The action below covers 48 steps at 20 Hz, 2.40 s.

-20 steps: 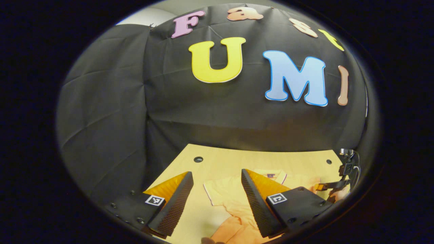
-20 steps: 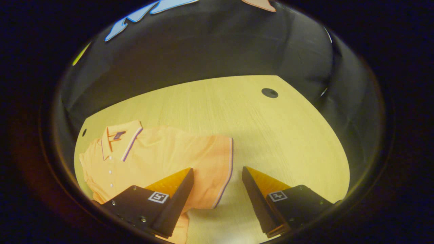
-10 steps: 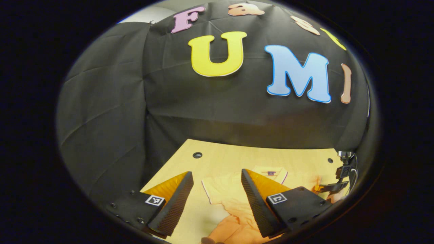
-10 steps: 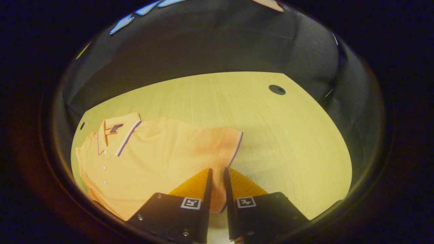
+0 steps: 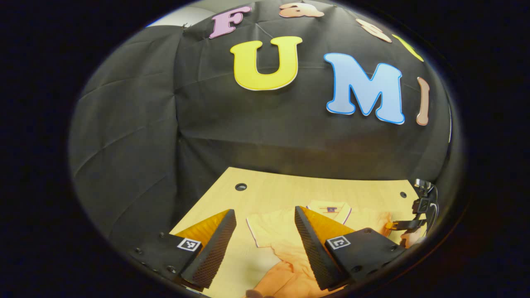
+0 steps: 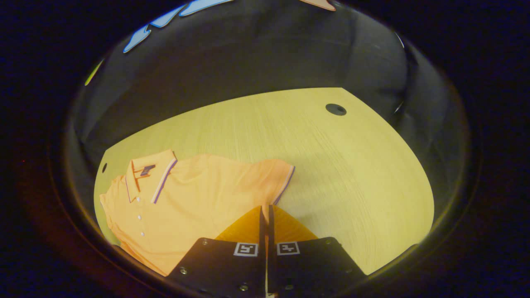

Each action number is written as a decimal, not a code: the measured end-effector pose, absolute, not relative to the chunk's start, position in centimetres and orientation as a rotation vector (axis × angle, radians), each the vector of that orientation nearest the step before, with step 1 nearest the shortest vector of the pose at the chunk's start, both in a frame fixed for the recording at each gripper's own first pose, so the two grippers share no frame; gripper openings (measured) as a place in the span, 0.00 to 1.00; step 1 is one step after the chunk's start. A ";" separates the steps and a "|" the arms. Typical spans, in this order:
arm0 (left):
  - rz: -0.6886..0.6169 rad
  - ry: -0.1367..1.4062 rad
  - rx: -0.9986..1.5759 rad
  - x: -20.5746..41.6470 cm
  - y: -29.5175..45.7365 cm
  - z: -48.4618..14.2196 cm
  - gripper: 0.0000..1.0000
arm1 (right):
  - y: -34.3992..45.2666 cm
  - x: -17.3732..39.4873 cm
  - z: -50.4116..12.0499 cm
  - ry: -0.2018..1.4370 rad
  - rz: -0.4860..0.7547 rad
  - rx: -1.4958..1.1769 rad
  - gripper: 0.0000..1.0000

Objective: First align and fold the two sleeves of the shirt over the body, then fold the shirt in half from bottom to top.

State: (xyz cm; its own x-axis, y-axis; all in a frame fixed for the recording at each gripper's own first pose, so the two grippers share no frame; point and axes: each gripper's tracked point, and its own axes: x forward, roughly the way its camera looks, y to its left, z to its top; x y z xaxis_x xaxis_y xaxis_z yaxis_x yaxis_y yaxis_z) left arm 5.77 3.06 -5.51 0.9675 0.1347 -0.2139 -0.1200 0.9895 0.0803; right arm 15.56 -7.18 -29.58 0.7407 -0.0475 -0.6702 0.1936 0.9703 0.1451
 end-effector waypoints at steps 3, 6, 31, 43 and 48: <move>0.136 0.228 0.058 5.8 3.7 -6.2 0.95 | -4.6 16.3 -27.0 0.675 -0.070 0.202 0.02; 0.148 0.237 0.045 5.6 4.8 -6.9 0.93 | -0.7 16.7 -24.5 0.632 0.012 0.190 0.02; 0.124 0.417 -0.045 13.7 12.9 -18.6 0.94 | 10.9 11.8 -23.1 0.658 0.197 0.049 0.54; 0.063 0.602 -0.069 19.6 12.1 -28.9 0.93 | 7.4 7.3 -20.2 0.635 0.113 0.086 0.54; 0.048 0.650 -0.090 20.4 11.2 -31.5 0.92 | 6.0 6.1 -20.9 0.651 0.068 0.105 0.54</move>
State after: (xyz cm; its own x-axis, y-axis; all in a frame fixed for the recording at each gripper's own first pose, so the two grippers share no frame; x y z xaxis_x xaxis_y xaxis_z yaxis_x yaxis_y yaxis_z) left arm 20.42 11.20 -31.50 0.7952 0.0162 -0.6062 -0.0728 0.9950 -0.0689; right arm 6.11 5.99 -20.85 0.7935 0.0964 -0.6008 -0.0303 0.9924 0.1192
